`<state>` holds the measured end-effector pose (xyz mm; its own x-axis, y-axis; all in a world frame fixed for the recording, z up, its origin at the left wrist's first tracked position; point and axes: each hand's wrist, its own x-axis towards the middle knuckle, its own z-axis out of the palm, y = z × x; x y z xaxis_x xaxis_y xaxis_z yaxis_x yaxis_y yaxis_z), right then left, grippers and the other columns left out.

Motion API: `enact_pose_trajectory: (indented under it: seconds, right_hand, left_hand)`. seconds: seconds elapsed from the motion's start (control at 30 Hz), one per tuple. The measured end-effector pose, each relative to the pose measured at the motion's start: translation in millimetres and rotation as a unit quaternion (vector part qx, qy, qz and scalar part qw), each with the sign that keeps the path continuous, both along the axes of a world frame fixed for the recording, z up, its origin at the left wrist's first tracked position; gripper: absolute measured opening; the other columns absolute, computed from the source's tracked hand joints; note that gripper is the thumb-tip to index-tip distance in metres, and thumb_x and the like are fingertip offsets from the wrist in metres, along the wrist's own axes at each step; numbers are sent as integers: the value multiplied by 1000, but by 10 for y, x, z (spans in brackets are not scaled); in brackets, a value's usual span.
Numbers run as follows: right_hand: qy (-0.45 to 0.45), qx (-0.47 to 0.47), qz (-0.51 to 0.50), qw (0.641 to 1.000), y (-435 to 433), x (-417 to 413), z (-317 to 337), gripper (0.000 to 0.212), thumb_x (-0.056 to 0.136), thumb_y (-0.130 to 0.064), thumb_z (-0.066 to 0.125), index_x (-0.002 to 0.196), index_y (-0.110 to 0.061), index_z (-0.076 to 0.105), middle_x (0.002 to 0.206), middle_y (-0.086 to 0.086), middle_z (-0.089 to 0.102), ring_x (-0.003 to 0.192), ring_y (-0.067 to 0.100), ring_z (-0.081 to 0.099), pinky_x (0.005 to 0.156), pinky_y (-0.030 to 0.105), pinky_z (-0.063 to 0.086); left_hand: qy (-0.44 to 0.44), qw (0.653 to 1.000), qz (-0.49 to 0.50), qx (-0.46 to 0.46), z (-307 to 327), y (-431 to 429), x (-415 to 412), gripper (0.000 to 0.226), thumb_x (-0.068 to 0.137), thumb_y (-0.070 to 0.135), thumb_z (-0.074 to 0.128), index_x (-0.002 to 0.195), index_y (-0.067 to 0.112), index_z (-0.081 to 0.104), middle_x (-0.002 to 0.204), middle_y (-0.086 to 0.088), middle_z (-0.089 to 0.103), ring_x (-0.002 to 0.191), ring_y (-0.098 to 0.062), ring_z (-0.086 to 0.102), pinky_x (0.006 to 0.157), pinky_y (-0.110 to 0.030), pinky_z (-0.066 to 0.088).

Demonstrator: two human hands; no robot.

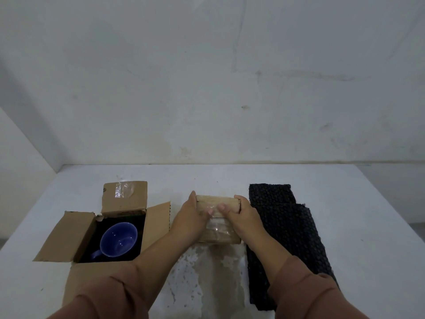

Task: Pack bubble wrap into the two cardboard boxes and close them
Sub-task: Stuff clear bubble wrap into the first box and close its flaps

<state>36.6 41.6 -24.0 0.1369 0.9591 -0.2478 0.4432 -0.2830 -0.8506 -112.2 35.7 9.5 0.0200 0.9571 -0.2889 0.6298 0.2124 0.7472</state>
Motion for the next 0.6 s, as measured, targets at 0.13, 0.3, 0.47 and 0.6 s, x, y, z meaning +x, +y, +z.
enact_pose_trajectory:
  seconds: [0.13, 0.3, 0.47, 0.6]
  right_hand:
    - [3, -14, 37, 999, 30, -5, -3, 87, 72, -48, 74, 140, -16, 29, 128, 7, 55, 111, 20, 57, 95, 32, 48]
    - [-10, -14, 72, 997, 48, 25, 52, 89, 71, -44, 77, 139, -15, 27, 125, 6, 55, 108, 18, 57, 89, 27, 46]
    - [7, -9, 86, 996, 20, 84, 94, 75, 76, -38, 74, 135, -16, 33, 110, 1, 62, 94, 13, 61, 70, 17, 46]
    - [29, -12, 95, 995, -9, 96, 83, 71, 78, -34, 72, 135, -17, 32, 109, -2, 60, 93, 10, 61, 75, 19, 50]
  left_hand:
    - [-14, 1000, -25, 3, -85, 8, -37, 92, 89, 39, 61, 152, 16, -2, 159, -5, 20, 143, -23, 28, 109, -34, 32]
    - [-34, 999, -40, 1, -67, 35, -85, 85, 88, 24, 64, 151, 15, 6, 148, -3, 39, 123, -17, 47, 93, -24, 38]
    - [-43, 998, -42, 2, -94, 57, -98, 82, 86, 20, 65, 149, 18, 12, 130, 1, 50, 103, -11, 51, 83, -22, 40]
    - [-56, 998, -37, 5, -114, 50, -98, 72, 86, 17, 65, 143, 18, 22, 120, 3, 50, 103, -13, 53, 82, -23, 43]
